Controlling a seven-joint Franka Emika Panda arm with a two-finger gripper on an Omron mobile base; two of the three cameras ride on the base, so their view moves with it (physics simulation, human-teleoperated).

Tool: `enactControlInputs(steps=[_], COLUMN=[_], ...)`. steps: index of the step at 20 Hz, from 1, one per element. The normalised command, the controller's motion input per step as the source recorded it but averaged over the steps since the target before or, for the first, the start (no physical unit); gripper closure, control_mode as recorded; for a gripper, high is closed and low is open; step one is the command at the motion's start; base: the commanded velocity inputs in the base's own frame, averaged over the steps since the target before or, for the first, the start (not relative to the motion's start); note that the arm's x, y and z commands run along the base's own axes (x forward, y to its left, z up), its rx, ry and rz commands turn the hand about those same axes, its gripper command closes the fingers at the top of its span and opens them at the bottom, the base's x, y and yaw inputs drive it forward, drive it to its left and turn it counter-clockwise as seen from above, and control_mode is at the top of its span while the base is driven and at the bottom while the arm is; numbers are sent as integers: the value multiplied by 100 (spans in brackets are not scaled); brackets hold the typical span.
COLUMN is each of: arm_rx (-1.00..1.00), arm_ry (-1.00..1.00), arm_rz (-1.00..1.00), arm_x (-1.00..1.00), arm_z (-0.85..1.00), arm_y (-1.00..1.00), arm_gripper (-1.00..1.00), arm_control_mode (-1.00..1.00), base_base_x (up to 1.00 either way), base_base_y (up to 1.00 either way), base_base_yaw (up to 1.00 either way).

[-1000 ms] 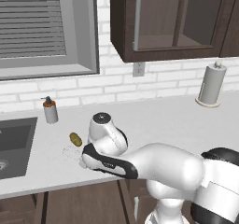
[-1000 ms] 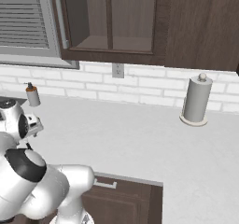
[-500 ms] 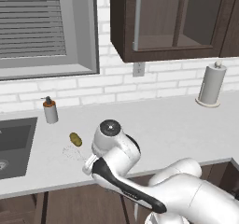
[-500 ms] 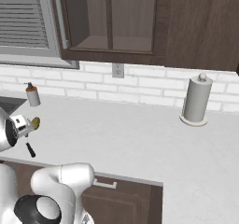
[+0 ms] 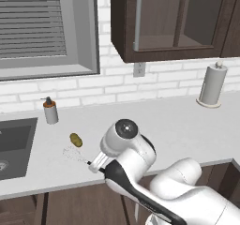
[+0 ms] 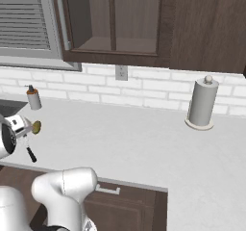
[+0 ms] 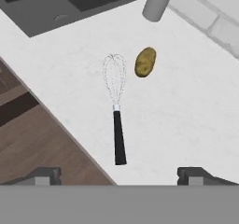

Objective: Pick the whisk from the drawer and place it on the counter.

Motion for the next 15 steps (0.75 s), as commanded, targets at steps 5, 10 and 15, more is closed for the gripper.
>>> enactControlInputs(steps=[5,10,15], arm_rx=[10,13,20], arm_ry=[-2,0,0], arm_rz=[0,0,0], arm_x=[-9,0,0], arm_z=[12,0,0], arm_y=[-24,-28,-41], arm_gripper=[-100,-100,-100], arm_control_mode=[-100,-100,-100], base_base_x=[0,0,0], base_base_y=[0,0,0], base_base_yaw=[0,0,0])
